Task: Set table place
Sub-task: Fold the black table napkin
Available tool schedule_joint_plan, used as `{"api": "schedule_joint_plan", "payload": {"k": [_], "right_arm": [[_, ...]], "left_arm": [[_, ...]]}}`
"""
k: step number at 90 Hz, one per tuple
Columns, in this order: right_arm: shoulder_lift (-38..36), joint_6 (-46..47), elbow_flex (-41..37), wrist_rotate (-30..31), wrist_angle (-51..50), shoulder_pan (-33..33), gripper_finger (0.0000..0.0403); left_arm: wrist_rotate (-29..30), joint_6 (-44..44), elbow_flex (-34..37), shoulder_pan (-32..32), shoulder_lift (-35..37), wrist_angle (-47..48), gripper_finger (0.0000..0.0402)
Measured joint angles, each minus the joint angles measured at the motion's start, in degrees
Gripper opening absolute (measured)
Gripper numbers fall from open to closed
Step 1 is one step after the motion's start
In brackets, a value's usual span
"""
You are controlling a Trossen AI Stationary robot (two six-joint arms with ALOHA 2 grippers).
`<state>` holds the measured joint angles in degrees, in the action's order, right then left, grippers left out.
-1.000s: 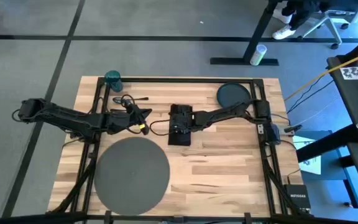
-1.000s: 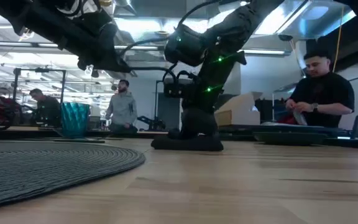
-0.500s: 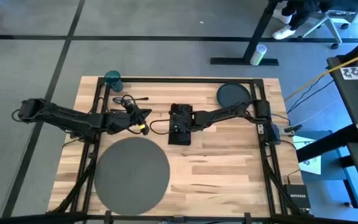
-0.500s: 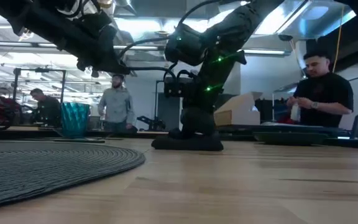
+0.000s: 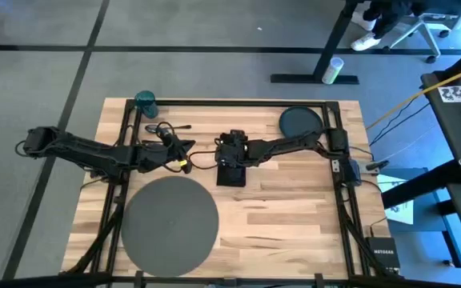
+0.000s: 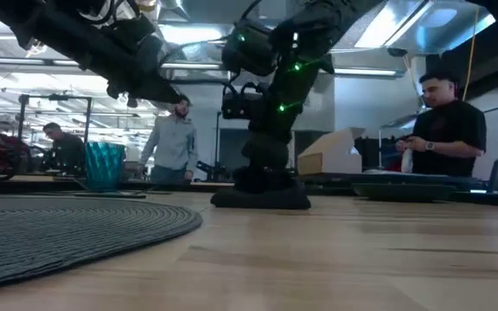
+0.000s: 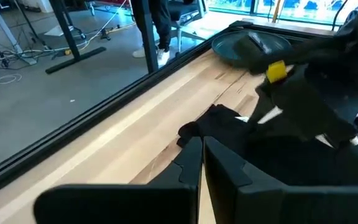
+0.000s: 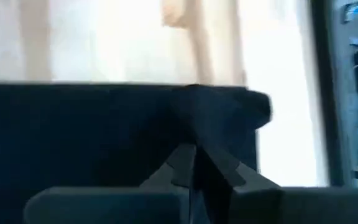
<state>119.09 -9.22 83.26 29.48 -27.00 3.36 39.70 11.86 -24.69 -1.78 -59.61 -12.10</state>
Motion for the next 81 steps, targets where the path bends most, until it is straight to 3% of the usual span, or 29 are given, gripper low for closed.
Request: {"api": "schedule_joint_plan", "payload": {"k": [47, 81], "right_arm": [[0.0, 6.2, 1.6, 9.9, -10.6, 0.8, 0.0003], [0.0, 9.7, 1.6, 12.1, -10.5, 0.8, 0.0003]], "left_arm": [[0.0, 0.6, 0.0, 0.0, 0.0, 0.8, 0.0000], [0.0, 0.7, 0.0, 0.0, 0.0, 0.8, 0.0000]]}}
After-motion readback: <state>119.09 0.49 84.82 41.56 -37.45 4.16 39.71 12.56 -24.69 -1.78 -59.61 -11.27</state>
